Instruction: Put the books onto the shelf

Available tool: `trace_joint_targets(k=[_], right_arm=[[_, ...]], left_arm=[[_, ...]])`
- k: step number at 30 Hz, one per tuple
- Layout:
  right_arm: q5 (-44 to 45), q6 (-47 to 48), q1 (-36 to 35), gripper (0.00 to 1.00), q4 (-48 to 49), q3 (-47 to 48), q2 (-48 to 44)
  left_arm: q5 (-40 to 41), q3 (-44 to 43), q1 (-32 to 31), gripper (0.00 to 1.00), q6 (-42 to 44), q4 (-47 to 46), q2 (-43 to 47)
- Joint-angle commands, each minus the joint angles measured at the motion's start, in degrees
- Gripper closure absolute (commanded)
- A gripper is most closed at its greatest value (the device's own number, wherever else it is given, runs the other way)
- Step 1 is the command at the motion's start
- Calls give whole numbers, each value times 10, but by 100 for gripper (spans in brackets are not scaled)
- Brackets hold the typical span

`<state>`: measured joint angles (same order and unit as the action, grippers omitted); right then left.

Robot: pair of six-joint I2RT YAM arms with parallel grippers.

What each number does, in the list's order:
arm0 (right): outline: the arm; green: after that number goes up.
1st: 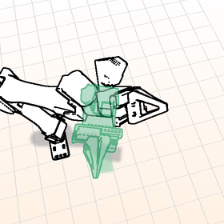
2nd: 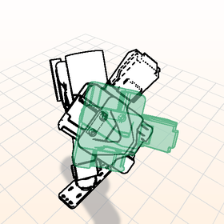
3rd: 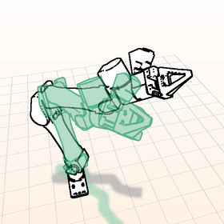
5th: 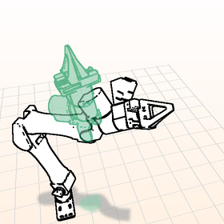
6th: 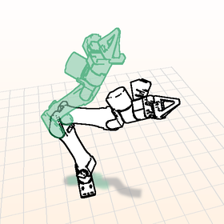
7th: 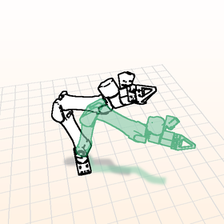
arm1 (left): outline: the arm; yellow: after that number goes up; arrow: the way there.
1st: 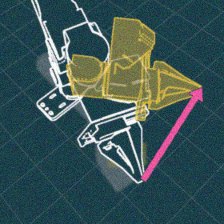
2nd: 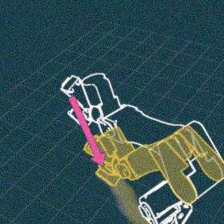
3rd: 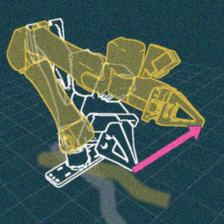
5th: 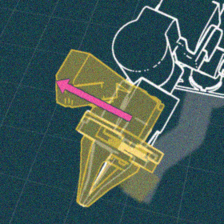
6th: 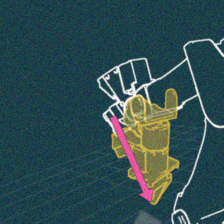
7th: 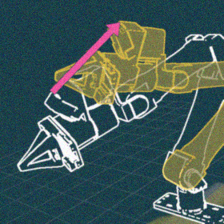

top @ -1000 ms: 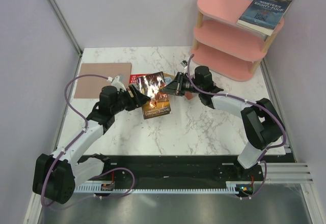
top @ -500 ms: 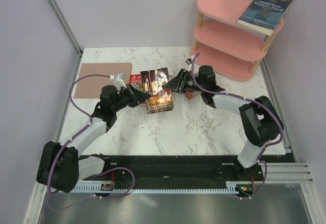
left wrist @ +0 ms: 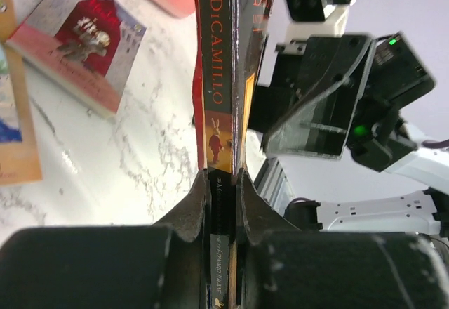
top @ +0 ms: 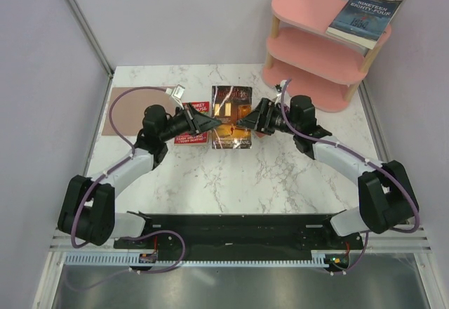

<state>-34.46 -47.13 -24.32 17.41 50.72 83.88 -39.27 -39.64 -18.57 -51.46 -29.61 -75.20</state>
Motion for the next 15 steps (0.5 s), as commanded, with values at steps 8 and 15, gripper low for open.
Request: trace_joint_targets(k=[8,15], right_arm=[[-33,-54,21,10,83,-103,-87],[-48,-122,34,12,181,-148,-112]], left_arm=[[-50,-72,0,98,-121,-227,-68],[-54,-96,-1,98,-147,-265,-102]])
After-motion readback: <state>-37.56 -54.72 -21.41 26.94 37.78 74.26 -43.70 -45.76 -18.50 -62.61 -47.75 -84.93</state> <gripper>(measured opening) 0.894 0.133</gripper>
